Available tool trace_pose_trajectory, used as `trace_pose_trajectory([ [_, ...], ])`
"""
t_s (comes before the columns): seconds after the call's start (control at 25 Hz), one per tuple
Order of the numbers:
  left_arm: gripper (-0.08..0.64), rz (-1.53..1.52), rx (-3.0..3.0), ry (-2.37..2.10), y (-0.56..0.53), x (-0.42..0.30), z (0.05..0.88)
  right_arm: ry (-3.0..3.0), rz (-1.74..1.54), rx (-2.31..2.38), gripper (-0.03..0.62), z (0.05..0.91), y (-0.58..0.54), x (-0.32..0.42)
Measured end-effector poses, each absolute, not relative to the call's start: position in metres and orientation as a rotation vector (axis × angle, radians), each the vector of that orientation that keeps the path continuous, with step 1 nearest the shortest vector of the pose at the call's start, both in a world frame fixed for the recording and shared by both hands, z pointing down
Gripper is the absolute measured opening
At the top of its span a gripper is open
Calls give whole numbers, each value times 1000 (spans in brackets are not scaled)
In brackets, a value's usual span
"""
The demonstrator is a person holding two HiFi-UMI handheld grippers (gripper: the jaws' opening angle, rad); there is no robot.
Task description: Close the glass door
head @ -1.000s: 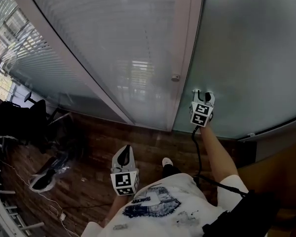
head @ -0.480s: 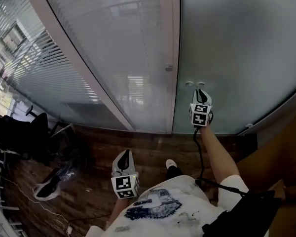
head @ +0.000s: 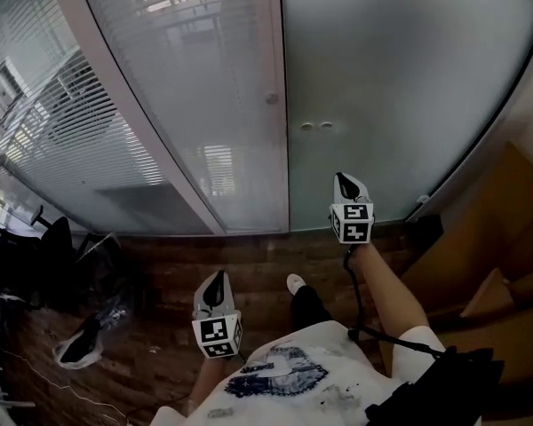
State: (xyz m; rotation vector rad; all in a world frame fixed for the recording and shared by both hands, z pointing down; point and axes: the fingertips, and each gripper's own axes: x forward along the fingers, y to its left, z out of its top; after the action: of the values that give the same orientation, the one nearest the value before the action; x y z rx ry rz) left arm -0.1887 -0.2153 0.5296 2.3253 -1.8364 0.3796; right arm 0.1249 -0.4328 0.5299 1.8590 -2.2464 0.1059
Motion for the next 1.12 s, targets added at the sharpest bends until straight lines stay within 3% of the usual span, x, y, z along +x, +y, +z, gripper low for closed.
trace_pose_trajectory([
  [0.68, 3, 431, 2452, -1660, -168, -133, 541, -2271, 152, 1848, 8, 519, -255, 165],
  [1.12, 3, 482, 2475, -1593, -118, -60, 546, -2419, 183, 1720, 8, 504, -142, 175],
])
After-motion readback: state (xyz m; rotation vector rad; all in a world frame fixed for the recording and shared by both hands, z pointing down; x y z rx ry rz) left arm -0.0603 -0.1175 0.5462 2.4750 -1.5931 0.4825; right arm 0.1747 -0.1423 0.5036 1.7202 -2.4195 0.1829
